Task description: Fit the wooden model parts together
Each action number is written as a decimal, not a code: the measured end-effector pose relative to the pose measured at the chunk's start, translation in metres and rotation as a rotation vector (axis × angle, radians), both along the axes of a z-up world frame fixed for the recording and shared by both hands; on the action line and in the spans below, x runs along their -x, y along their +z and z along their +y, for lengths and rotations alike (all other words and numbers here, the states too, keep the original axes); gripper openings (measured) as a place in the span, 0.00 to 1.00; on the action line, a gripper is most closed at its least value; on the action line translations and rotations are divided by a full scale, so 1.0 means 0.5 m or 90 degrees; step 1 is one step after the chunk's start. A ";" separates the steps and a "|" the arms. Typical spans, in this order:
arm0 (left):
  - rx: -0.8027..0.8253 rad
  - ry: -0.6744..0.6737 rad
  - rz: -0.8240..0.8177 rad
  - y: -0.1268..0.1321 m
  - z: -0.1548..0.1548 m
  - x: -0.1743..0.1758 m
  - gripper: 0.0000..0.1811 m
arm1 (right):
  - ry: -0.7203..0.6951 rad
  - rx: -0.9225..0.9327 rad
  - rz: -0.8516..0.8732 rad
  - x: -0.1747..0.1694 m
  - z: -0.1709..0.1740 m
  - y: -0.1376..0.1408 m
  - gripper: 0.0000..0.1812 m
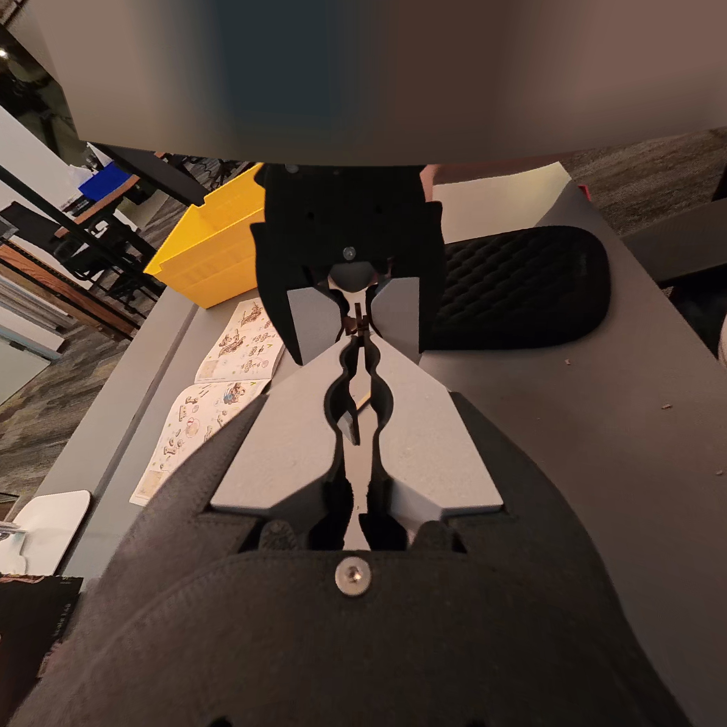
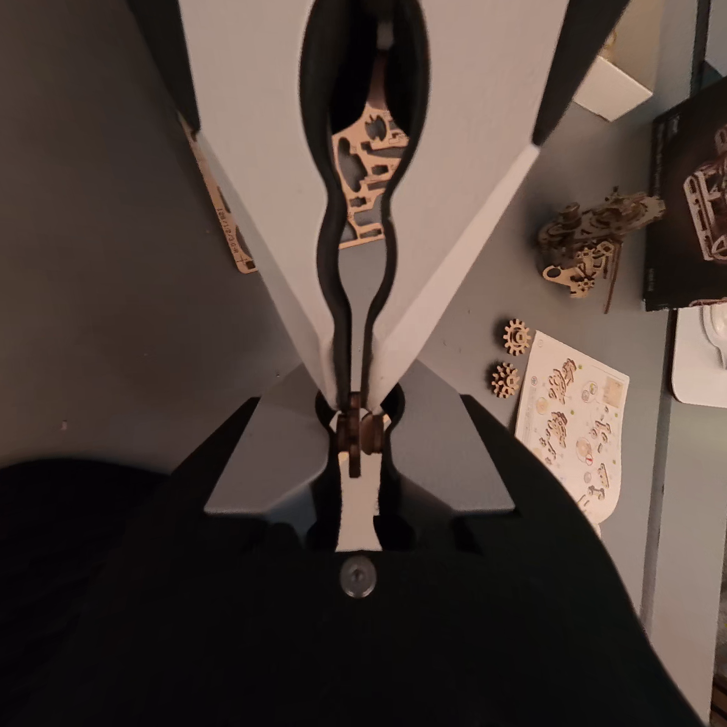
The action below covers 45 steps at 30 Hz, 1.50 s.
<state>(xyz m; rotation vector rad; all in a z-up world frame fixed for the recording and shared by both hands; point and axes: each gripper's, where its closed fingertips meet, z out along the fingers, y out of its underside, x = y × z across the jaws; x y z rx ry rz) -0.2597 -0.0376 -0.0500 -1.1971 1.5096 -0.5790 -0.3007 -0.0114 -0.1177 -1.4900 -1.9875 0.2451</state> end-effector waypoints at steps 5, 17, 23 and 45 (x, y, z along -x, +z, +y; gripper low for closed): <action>0.011 -0.003 -0.017 0.010 -0.002 0.000 0.00 | 0.001 -0.027 -0.022 -0.003 0.009 0.000 0.08; 0.017 -0.003 -0.011 0.006 -0.002 0.002 0.00 | 0.009 -0.023 -0.014 0.001 0.004 0.005 0.07; 0.025 -0.019 -0.011 0.006 -0.011 0.001 0.00 | 0.032 -0.023 -0.018 0.000 -0.006 0.003 0.06; -0.108 -0.024 -0.018 0.019 -0.008 0.014 0.00 | 0.012 -0.081 0.083 0.014 0.015 0.046 0.14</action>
